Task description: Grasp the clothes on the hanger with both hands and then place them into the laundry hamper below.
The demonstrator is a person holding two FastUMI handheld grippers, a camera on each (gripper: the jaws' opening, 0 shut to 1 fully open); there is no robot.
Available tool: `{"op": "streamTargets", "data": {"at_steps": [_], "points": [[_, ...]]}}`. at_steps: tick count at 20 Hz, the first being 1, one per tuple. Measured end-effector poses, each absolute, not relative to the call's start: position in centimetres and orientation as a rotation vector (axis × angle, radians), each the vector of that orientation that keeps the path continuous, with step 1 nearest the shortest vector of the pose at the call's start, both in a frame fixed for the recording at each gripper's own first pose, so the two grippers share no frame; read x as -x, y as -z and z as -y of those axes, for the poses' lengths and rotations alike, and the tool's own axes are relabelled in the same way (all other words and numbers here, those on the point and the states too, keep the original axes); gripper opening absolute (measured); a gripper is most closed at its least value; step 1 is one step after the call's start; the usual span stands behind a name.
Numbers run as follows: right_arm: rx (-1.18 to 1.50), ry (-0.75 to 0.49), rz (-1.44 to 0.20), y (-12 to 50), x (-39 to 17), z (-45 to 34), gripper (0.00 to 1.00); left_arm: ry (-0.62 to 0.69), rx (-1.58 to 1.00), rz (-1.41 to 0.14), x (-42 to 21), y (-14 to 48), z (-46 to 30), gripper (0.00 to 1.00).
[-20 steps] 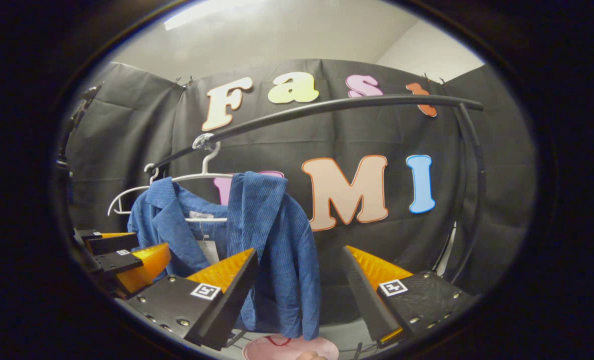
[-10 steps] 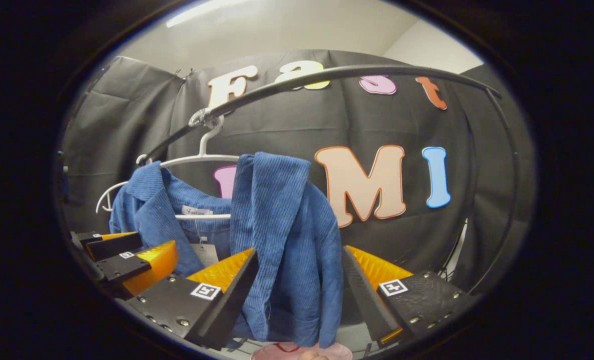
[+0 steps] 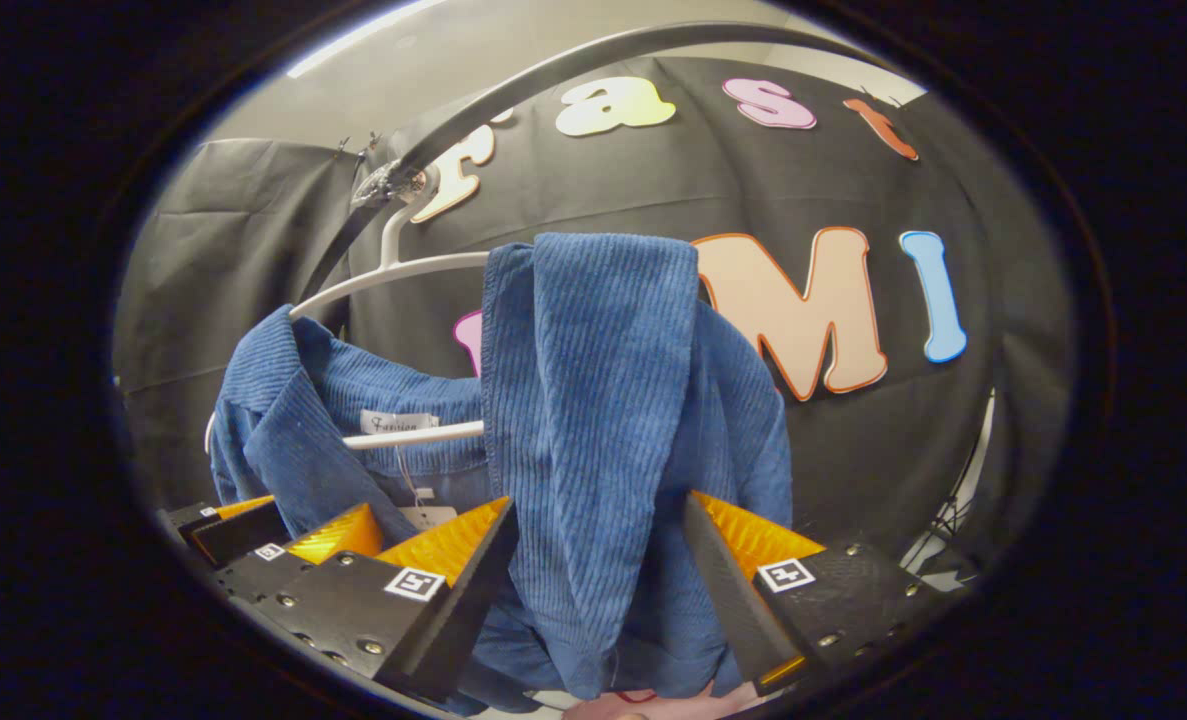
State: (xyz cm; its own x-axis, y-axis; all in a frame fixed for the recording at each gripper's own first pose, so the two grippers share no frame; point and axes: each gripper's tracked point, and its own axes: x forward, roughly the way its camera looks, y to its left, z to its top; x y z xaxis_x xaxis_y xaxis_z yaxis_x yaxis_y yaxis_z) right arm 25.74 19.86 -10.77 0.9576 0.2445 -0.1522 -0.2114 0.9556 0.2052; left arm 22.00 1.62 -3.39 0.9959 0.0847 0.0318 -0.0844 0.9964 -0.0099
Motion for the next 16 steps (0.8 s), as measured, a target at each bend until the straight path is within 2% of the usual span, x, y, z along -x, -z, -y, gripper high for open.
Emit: {"op": "streamTargets", "data": {"at_steps": [4, 5, 7, 8, 9, 10, 11, 12, 13, 14, 15, 16], "points": [[-0.184, -0.264, -0.216, 11.6, -26.1, -20.0, 0.97, -0.032, 0.049, 0.041, -23.0, 3.9, -0.2, 0.93], [-0.19, -0.253, -0.237, 12.4, -26.7, -19.9, 0.74, -0.027, 0.051, 0.033, -23.2, 4.1, 0.0, 0.92], [-0.229, -0.264, -0.24, 12.0, -26.6, -20.1, 0.29, -0.071, 0.036, 0.036, -23.5, 4.0, -1.2, 0.7], [-0.231, -0.269, -0.231, 11.9, -27.0, -20.0, 0.38, -0.099, 0.033, 0.035, -23.9, 4.1, -1.8, 0.6], [-0.22, -0.276, -0.238, 11.9, -26.3, -19.3, 0.38, -0.131, 0.043, 0.028, -24.0, 4.3, -2.5, 0.49], [-0.212, -0.287, -0.233, 12.3, -27.7, -19.3, 0.28, -0.167, 0.056, 0.005, -24.1, 4.7, -3.3, 0.39], [-0.211, -0.315, -0.226, 11.7, -26.5, -19.2, 0.17, -0.182, 0.08, -0.034, -23.7, 5.4, -3.6, 0.28], [-0.198, -0.326, -0.219, 11.5, -26.4, -18.9, 0.07, -0.158, 0.108, -0.033, -23.5, 5.1, -3.1, 0.18], [-0.177, -0.34, -0.203, 11.2, -26.2, -18.5, 0.07, -0.142, 0.123, -0.037, -23.3, 4.9, -2.7, 0.07], [-0.137, -0.344, -0.187, 11.0, -26.1, -17.9, 0.07, -0.13, 0.121, -0.038, -22.9, 4.6, -2.6, 0.06], [-0.094, -0.338, -0.15, 10.5, -25.9, -17.2, 0.12, -0.123, 0.107, -0.035, -22.3, 4.5, -2.7, 0.04], [-0.061, -0.335, -0.121, 10.0, -25.9, -16.7, 0.07, -0.122, 0.091, -0.034, -21.7, 4.2, -2.9, 0.05]]}}
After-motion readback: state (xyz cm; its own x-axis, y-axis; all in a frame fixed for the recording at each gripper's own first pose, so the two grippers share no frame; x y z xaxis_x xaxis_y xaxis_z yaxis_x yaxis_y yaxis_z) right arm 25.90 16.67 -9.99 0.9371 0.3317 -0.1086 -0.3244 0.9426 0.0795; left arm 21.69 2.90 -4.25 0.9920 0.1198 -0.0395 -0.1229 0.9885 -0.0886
